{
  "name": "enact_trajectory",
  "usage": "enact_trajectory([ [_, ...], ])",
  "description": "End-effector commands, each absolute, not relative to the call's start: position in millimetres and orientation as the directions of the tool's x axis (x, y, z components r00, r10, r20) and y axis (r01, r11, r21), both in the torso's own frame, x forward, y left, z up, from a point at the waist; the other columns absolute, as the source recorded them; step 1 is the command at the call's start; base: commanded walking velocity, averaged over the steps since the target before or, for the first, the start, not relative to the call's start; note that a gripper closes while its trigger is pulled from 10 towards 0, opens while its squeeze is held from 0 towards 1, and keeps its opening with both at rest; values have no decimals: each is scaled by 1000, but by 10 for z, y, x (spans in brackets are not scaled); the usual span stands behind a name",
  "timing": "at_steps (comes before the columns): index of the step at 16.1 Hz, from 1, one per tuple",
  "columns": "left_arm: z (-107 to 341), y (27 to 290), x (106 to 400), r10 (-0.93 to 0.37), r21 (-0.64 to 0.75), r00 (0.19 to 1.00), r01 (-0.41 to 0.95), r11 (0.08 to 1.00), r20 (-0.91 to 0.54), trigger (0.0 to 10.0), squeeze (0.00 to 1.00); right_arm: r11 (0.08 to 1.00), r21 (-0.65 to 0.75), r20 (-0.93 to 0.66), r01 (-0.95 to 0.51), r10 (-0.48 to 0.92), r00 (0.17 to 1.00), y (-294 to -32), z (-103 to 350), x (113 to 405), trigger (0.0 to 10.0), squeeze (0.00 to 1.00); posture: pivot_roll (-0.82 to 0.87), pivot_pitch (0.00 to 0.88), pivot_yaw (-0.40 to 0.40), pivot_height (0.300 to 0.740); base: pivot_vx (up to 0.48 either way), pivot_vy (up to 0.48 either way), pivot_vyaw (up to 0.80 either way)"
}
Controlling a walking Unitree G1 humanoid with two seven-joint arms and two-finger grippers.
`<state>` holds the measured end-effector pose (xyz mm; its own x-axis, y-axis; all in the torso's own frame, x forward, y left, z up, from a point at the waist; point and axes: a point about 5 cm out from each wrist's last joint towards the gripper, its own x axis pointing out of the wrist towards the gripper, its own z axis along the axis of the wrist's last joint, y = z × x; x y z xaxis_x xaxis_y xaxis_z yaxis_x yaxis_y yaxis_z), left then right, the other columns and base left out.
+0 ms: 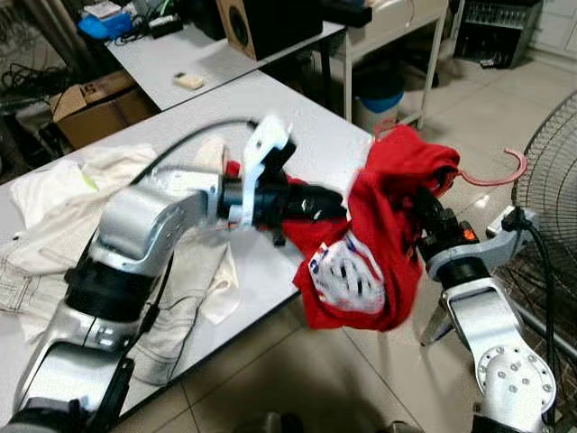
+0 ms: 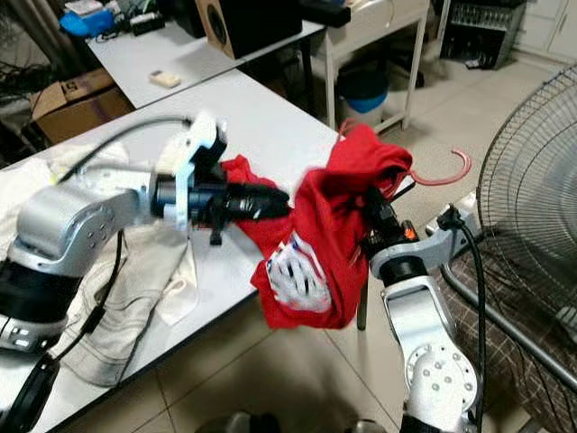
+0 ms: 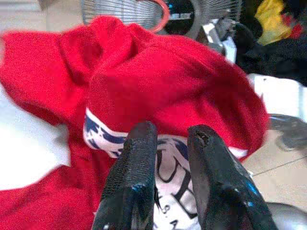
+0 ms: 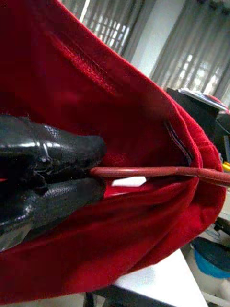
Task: Hang hanger
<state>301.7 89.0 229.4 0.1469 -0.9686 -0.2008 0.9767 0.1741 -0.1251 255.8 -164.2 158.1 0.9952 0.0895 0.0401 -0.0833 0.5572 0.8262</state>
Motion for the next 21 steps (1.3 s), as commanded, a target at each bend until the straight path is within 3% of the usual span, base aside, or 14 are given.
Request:
enact_trajectory([
  [1, 2358, 952, 2984, -971, -122, 160, 975, 183, -181, 10000, 1000, 565, 819, 40, -100, 117, 992, -1585, 1597, 2530, 10000, 0, -69, 0, 162, 740, 0, 0, 0],
  [3, 2354, 1006, 2969, -972, -159, 199, 963, 218, -129, 10000, 1000, 574, 813, 34, -98, 122, 992, -1597, 1590, 2501, 10000, 0, -72, 0, 164, 740, 0, 0, 0],
  [4, 2335, 1142, 3033, -921, -182, 384, 903, 389, -62, 10000, 1000, 579, 810, 30, -94, 119, 992, -1605, 1600, 2434, 10000, 0, -78, 0, 159, 740, 0, 0, 0],
  [5, 2323, 1180, 3048, -900, -181, 432, 883, 434, -55, 10000, 1000, 579, 810, 31, -95, 119, 992, -1605, 1607, 2413, 10000, 0, -76, 0, 154, 740, 0, 0, 0],
  [6, 2298, 1267, 3004, -873, -212, 488, 852, 478, -7, 10000, 0, 581, 808, 33, -101, 127, 991, -1600, 1621, 2366, 10000, 0, -67, 0, 139, 740, 0, 0, 0],
  [8, 2219, 1374, 2936, -822, -241, 570, 800, 550, 16, 10000, 0, 597, 793, 32, -123, 160, 987, -1581, 1635, 2309, 10000, 0, -67, 0, 139, 740, 0, 0, 0],
  [11, 1762, 1458, 2700, -654, -198, 749, 629, 751, -101, 10000, 0, 685, 698, 12, -207, 278, 961, -1577, 1622, 2038, 10000, 0, -54, 42, 107, 740, 0, 0, 156],
  [21, 1579, 1427, 2435, -530, -109, 834, 519, 848, -156, 10000, 0, 713, 620, -11, -328, 427, 904, -1674, 1644, 1705, 10000, 0, -28, 96, 78, 740, 0, -368, 754],
])
